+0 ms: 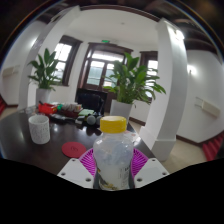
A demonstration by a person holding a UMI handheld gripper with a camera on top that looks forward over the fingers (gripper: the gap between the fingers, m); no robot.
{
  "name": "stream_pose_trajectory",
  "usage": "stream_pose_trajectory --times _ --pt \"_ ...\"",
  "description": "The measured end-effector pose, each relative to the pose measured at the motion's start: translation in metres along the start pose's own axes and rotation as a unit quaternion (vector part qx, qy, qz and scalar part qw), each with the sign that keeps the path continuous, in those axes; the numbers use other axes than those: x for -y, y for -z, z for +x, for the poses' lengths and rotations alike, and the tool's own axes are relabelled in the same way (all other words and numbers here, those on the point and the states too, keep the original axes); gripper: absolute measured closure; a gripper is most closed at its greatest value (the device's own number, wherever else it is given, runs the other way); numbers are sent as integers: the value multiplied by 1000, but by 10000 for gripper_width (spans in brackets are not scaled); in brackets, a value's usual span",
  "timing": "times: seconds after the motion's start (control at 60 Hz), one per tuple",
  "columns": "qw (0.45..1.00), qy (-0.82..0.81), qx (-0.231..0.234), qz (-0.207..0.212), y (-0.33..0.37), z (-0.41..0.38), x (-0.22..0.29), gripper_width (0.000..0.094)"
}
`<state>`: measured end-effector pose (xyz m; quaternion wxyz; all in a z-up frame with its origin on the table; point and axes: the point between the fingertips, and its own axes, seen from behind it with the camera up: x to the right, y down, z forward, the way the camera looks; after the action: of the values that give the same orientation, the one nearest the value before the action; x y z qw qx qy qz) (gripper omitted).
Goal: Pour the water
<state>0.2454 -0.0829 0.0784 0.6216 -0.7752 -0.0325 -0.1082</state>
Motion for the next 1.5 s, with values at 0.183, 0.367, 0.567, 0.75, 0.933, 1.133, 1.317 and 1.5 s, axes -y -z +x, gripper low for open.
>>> stream_pose_trajectory --times 0.183,0.367,0.567,0.75,0.933,1.133,1.317,1.5 --pt "983 184 27 -3 -19 -40 34 532" --pt "924 381 40 7 -49 -98 69 532" --pt "818 574 32 23 -73 -149 90 532" --pt "702 710 3 53 -84 -172 106 531" --pt "589 805 -27 67 -90 -187 111 508" --pt "584 808 -34 67 -88 -187 113 512" --pt "737 672 10 67 -82 -179 116 513" --pt "913 401 63 45 -78 -152 119 513"
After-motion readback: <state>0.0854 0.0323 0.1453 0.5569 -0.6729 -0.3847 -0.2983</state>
